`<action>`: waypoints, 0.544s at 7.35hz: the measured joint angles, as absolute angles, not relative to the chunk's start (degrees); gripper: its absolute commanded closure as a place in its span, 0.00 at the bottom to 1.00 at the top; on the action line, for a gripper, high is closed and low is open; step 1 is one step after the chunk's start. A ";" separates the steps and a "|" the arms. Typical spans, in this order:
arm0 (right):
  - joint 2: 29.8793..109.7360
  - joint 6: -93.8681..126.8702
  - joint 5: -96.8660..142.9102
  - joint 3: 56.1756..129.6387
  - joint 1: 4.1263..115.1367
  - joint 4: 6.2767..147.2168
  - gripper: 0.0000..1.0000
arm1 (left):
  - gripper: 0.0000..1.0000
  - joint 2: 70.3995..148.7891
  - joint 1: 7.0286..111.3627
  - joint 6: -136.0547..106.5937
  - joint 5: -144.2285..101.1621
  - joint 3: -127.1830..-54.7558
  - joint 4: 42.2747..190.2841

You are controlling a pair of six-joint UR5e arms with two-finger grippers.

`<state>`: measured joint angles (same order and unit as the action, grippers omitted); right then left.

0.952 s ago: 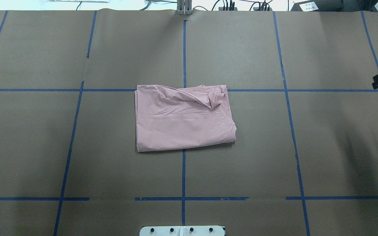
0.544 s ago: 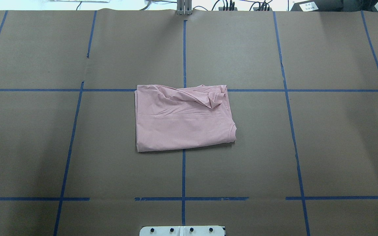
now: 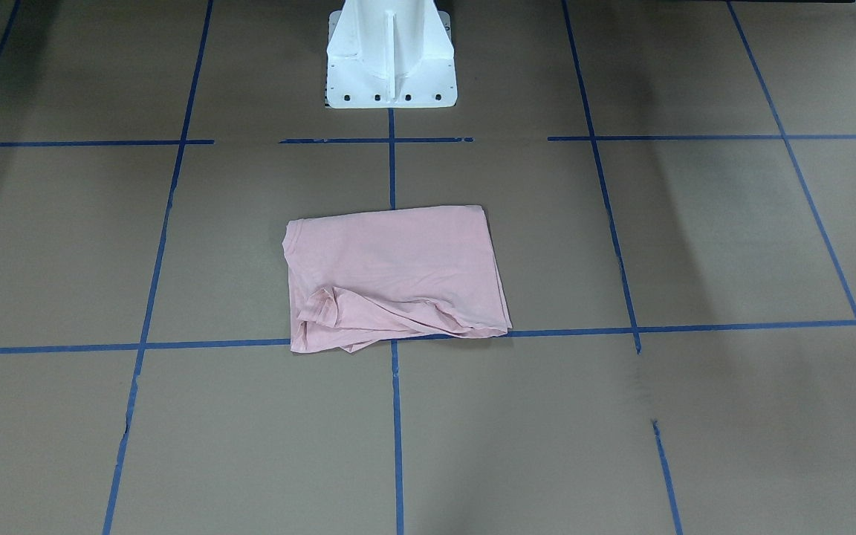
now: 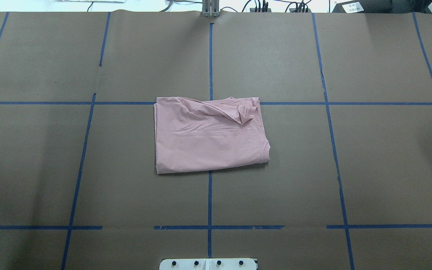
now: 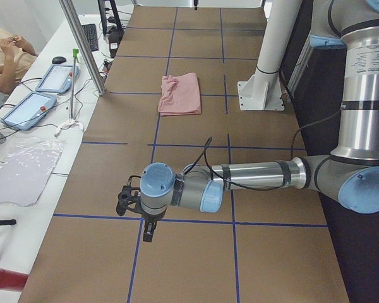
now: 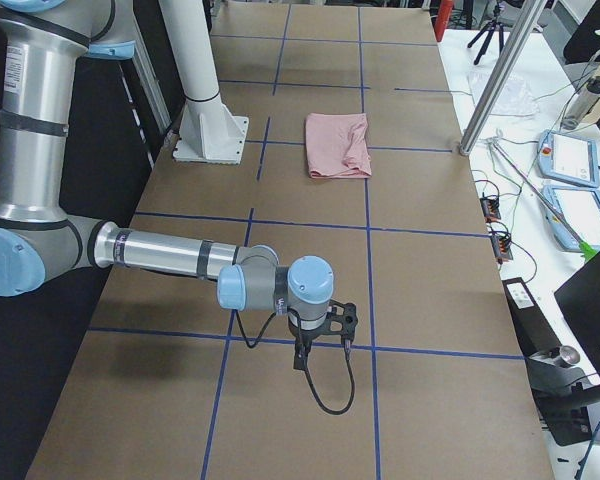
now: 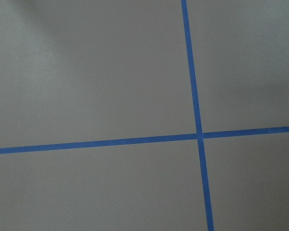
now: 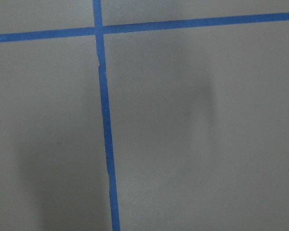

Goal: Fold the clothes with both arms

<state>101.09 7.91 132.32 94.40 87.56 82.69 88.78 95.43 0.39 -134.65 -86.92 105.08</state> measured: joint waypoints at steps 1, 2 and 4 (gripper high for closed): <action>101.00 7.91 132.35 94.39 87.59 82.65 0.00 | 0.00 88.67 95.44 0.50 -134.72 -87.03 105.09; 100.90 7.91 132.36 94.40 87.62 82.63 0.00 | 0.00 88.56 95.40 0.71 -134.74 -86.97 105.36; 100.80 7.91 132.36 94.39 87.62 82.62 0.00 | 0.00 88.47 95.08 1.22 -134.65 -86.02 106.02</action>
<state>100.80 7.91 132.36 94.39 87.62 82.62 88.47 95.08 1.22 -134.65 -86.02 106.02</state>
